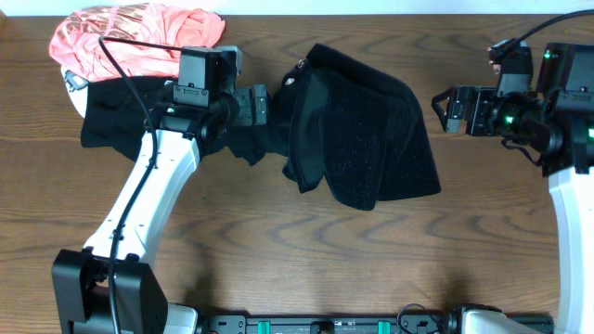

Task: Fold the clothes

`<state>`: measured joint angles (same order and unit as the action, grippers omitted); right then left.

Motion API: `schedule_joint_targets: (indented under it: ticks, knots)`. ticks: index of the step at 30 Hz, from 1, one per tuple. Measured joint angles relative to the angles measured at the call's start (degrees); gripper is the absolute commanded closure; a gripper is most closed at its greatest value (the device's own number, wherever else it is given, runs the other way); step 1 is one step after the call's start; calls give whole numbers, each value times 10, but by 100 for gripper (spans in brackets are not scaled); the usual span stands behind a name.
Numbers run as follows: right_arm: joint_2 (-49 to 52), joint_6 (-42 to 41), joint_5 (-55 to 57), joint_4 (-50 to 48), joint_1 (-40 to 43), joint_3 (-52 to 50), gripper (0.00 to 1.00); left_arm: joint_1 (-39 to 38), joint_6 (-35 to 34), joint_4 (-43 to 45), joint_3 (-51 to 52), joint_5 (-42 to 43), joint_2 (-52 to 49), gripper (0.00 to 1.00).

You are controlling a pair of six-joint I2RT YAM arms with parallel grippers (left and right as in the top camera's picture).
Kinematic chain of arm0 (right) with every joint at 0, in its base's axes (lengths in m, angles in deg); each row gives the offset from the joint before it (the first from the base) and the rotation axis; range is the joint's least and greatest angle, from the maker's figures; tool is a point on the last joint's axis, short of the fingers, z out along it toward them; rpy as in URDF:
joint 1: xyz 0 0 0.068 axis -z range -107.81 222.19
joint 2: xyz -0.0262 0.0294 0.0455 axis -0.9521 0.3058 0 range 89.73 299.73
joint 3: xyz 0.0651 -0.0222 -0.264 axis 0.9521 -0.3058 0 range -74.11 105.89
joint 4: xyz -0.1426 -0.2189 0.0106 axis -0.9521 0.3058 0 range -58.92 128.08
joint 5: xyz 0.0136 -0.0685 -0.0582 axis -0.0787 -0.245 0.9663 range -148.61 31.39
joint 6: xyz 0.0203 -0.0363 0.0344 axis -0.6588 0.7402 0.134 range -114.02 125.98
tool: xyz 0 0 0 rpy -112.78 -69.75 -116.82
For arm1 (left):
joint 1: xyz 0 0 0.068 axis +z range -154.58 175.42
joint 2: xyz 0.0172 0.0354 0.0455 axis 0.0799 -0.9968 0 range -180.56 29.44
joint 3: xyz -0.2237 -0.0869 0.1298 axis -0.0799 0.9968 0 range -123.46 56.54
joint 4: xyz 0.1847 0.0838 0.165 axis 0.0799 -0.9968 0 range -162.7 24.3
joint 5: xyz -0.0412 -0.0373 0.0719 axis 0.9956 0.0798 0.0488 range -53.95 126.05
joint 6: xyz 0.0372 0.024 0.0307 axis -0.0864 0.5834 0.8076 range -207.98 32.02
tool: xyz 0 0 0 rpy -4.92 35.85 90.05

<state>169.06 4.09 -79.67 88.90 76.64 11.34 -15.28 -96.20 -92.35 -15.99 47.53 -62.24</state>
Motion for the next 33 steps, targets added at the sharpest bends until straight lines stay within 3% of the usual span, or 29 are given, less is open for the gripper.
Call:
schedule_joint_targets:
  ticks: [12,21,26,33]
  knots:
    - [8,17,-5,8,0,0,1,11,10,0,0,-103,-143,2]
    - [8,22,-6,2,0,0,1,125,3,-2,0,-127,-147,2]
    - [9,24,-9,-19,-19,0,1,179,-1,-2,0,-59,-142,2]
    - [71,25,-17,-86,-113,0,1,174,-7,-2,0,51,-71,2]
